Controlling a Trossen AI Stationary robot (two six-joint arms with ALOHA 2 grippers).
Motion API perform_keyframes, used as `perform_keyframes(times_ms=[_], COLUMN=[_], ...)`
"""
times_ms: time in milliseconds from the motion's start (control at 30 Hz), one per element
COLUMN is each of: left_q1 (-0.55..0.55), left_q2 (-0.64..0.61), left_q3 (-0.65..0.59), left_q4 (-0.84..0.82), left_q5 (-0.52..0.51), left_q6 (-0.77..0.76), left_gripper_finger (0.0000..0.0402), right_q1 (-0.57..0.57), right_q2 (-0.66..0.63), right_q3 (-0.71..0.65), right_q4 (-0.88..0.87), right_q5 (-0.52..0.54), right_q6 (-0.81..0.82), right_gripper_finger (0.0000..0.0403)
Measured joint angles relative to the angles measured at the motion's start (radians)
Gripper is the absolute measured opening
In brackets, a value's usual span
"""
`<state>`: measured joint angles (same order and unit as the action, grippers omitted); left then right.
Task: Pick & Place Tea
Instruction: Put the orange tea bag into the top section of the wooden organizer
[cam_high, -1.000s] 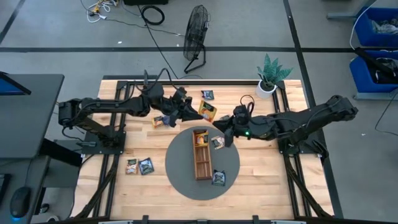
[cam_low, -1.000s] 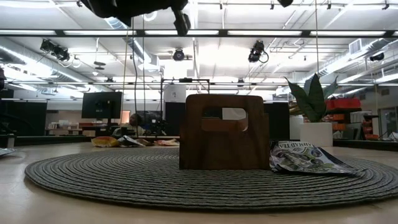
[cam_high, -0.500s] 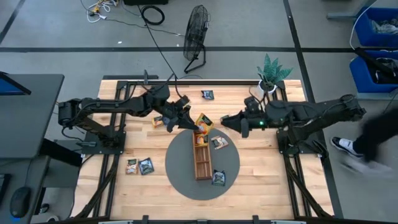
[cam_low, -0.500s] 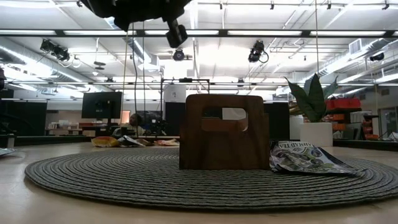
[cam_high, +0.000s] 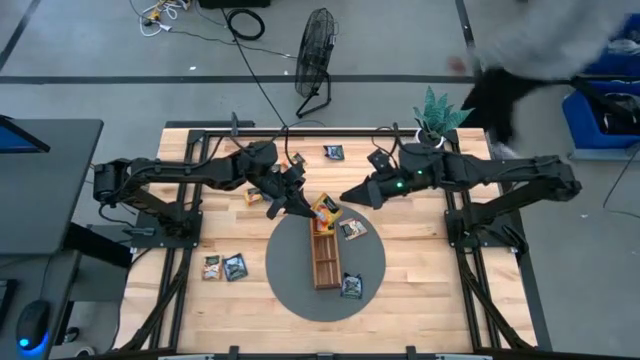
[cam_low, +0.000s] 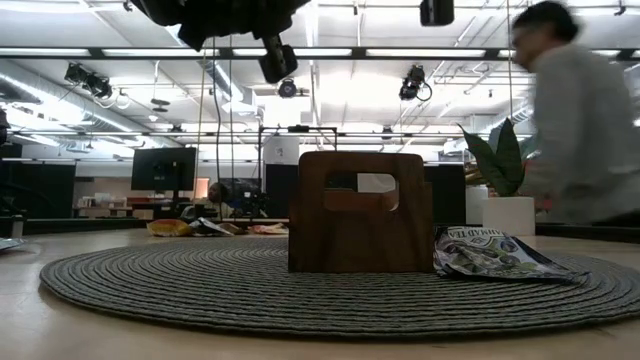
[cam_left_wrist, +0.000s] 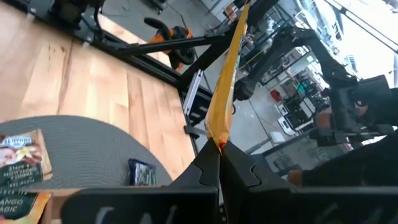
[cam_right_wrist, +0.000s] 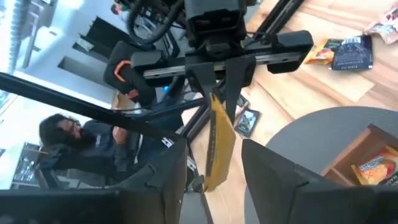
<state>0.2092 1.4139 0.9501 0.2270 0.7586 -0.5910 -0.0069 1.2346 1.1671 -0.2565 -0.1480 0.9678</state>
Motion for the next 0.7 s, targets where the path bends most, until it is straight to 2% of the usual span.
perform_keyframes(times_ms=[267, 600, 700], left_q1=[0.000, 0.001, 0.001], left_q2=[0.000, 0.000, 0.000], left_q3=[0.000, 0.000, 0.000], left_q4=[-0.079, -0.085, -0.084], left_q5=[0.000, 0.013, 0.014], left_q6=[0.020, 0.021, 0.021], left_gripper_finger=[0.0001, 0.0001, 0.0001], right_q1=[-0.007, -0.005, -0.006], right_q2=[0.083, 0.127, 0.134], right_q3=[0.000, 0.000, 0.000], right_q4=[0.056, 0.058, 0.057], right_q5=[-0.055, -0.082, -0.098], right_q6=[-0.040, -0.028, -0.025], right_gripper_finger=[0.0162, 0.0162, 0.0150])
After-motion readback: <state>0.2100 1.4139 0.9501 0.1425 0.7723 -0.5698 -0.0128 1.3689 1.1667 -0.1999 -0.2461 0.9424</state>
